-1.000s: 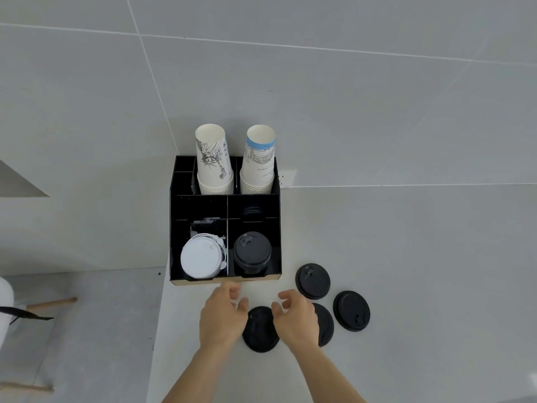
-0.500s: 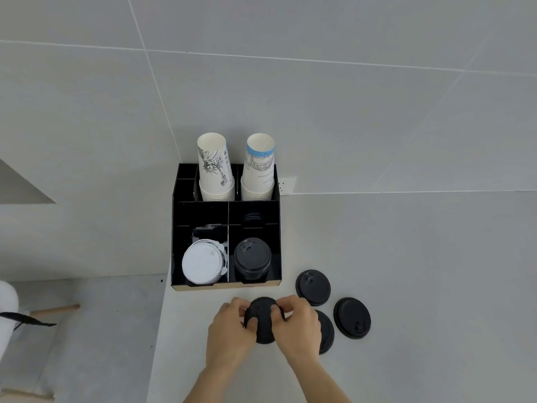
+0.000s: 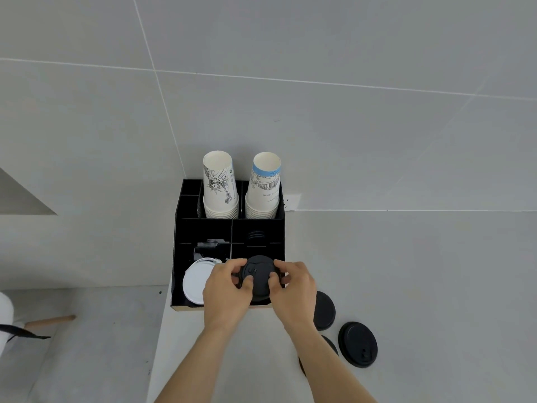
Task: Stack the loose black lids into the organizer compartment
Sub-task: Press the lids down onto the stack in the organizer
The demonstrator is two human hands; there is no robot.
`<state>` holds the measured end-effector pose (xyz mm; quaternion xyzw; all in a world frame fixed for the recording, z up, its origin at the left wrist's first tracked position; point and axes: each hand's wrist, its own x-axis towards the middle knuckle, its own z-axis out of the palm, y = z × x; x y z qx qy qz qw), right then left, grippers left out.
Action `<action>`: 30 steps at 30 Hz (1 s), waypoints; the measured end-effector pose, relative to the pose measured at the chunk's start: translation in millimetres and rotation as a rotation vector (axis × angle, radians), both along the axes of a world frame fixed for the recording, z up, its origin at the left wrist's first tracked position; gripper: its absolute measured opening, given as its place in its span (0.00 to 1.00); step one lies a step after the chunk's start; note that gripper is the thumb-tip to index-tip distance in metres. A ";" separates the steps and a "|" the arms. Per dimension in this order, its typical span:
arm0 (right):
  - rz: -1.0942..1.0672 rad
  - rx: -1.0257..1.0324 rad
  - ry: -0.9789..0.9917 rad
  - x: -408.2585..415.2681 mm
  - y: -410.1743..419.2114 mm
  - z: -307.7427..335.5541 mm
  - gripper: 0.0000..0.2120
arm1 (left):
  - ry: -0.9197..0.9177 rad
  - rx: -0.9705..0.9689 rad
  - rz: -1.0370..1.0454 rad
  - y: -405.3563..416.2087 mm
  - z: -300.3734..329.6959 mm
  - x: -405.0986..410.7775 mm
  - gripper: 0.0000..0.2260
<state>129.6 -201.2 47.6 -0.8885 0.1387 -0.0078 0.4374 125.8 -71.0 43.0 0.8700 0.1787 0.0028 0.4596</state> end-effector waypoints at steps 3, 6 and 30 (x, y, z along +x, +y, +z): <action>0.046 -0.031 0.041 10.4 2.4 -8.6 0.16 | 0.031 0.018 -0.026 1.4 -6.4 10.5 0.18; 0.099 -0.065 0.088 14.7 4.2 -17.2 0.19 | 0.069 0.042 -0.058 3.6 -16.7 16.2 0.22; 0.084 -0.162 -0.068 0.7 11.8 -37.4 0.15 | 0.030 0.082 0.034 0.1 -30.9 -4.0 0.23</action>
